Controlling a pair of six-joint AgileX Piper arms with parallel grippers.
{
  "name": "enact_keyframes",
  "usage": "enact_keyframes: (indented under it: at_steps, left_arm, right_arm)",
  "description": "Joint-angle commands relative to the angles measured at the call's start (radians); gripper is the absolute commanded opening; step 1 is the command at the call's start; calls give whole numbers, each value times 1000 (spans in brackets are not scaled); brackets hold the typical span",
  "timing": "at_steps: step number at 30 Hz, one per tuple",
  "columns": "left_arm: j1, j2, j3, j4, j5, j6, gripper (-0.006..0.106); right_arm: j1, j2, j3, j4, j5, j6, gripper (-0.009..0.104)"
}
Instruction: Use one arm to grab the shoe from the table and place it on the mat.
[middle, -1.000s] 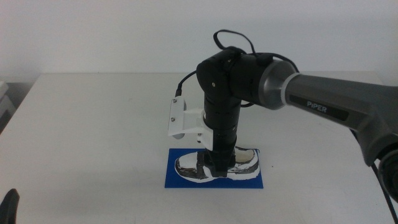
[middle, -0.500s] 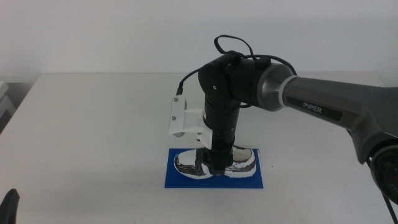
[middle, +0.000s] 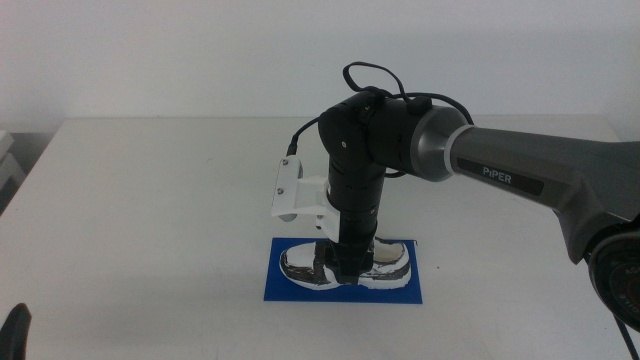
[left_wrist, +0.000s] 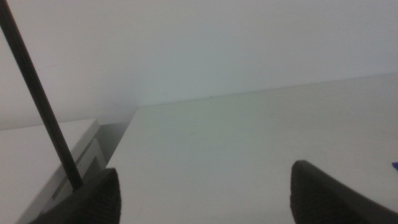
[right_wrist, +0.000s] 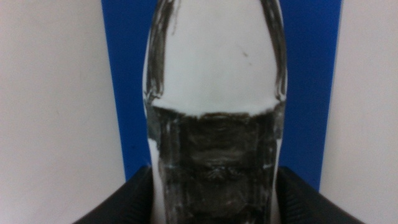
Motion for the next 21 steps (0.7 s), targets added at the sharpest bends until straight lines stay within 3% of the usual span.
enact_keyframes:
  at_steps: [1, 4, 8, 21]
  left_arm:
    - [-4, -7, 5, -9, -81, -6, 94]
    - [-4, -7, 5, -9, -81, -6, 94]
    - [-4, -7, 5, -9, -81, -6, 94]
    - [-4, -7, 5, -9, -81, -6, 94]
  right_arm:
    - [-5, -56, -28, -8, -19, -4, 54]
    - [-5, -59, -28, -8, -19, -4, 71]
    - [-5, -84, -29, -8, -15, 0, 84]
    - [-40, -405, -29, 1, -1, 79, 83]
